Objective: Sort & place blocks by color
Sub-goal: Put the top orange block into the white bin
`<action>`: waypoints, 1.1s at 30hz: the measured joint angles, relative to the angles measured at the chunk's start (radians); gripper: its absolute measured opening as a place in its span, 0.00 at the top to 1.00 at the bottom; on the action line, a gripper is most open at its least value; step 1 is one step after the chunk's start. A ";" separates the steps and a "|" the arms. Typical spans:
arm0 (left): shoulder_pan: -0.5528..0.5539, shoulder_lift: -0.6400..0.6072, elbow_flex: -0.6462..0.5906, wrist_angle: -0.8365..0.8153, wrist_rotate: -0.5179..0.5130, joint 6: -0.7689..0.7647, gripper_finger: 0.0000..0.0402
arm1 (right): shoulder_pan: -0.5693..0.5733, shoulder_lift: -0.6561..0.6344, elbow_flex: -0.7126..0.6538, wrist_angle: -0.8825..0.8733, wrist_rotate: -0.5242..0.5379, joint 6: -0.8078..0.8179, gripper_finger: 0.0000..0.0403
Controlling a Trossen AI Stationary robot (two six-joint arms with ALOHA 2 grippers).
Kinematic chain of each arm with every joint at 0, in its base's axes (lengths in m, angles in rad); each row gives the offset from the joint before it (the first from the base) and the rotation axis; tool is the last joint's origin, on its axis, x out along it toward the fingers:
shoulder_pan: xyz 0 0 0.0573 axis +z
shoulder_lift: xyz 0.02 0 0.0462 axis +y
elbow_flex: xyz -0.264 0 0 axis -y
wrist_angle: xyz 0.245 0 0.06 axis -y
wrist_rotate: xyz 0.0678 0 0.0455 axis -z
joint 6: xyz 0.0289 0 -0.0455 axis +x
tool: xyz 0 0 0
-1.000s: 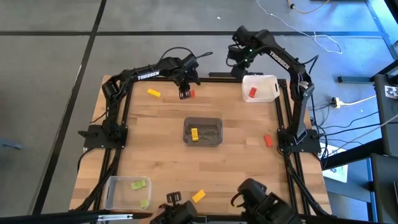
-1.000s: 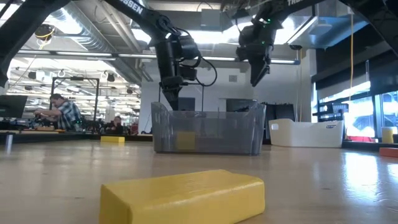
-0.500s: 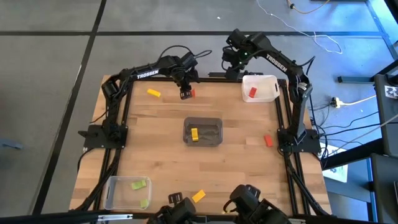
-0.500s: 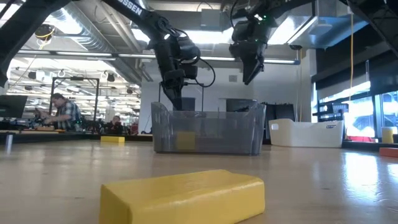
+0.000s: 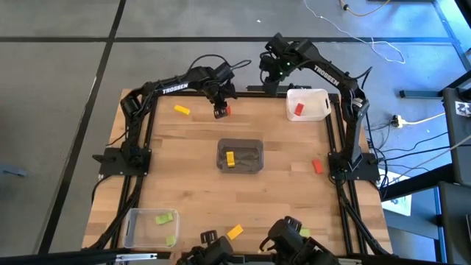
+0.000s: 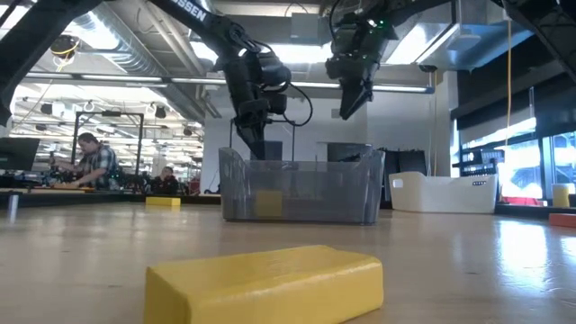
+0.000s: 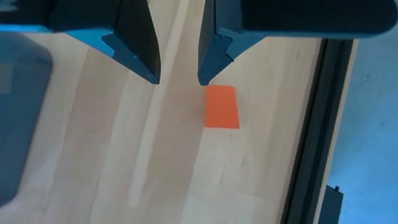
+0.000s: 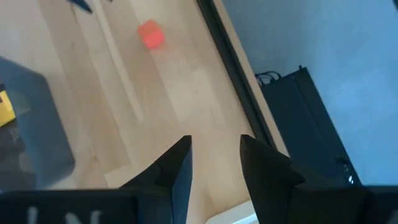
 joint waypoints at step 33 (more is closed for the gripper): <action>0.033 0.003 -0.214 0.364 0.024 0.084 0.32 | 0.000 0.000 0.000 0.076 0.000 0.000 0.67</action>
